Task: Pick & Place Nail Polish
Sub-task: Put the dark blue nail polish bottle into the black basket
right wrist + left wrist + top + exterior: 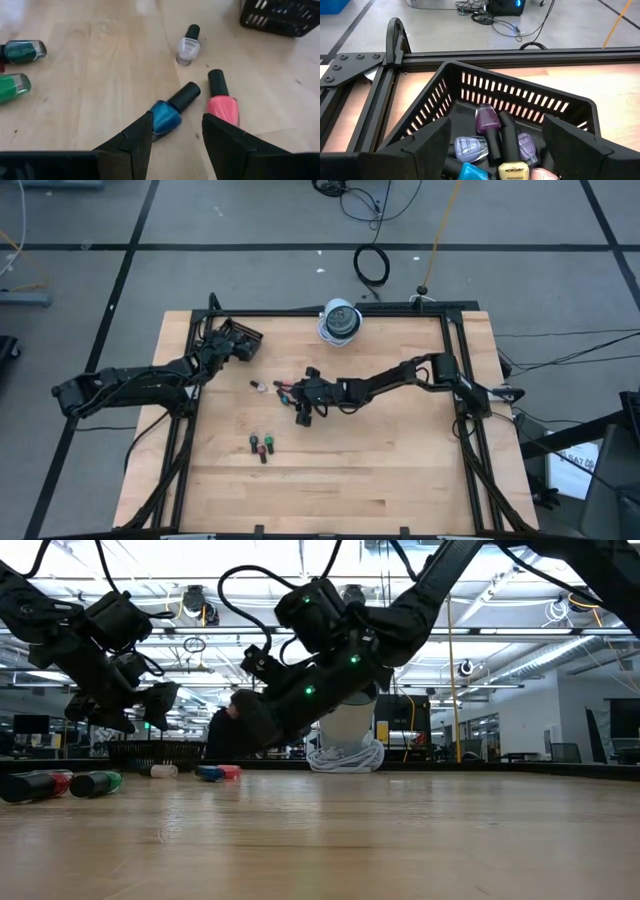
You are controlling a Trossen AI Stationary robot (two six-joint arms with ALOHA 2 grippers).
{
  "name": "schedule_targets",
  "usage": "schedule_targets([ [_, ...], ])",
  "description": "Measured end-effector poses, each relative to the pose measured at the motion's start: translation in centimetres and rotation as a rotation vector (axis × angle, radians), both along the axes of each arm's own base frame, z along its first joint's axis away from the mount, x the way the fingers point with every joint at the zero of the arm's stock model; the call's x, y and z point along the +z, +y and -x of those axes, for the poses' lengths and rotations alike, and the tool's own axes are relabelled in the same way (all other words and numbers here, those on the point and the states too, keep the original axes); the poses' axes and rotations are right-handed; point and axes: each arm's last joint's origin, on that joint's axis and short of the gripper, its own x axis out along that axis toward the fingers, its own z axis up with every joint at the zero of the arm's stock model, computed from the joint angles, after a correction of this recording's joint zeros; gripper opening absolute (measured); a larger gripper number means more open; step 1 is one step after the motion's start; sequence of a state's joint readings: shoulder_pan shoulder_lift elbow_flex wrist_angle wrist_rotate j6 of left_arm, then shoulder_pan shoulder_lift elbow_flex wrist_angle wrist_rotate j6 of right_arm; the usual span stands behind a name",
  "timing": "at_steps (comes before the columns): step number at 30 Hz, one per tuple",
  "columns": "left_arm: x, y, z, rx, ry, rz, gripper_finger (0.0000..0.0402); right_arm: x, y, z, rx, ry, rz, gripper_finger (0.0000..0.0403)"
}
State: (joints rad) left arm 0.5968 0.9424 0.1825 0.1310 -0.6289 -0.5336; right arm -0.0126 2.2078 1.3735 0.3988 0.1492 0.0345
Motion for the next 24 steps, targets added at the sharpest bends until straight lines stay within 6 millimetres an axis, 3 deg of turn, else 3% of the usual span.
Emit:
schedule_targets([
  [19, 0.0, 0.0, 0.0, 0.010, -0.019, 0.005, 0.0299, 0.3, -1.1, -0.2, 0.025, -0.038, -0.003, 0.0160],
  [24, 0.0, 0.0, 0.0, 0.010, -0.019, 0.005, 0.0303, 0.3, -1.0, -0.1, 0.030, -0.035, -0.004, 0.0177],
])
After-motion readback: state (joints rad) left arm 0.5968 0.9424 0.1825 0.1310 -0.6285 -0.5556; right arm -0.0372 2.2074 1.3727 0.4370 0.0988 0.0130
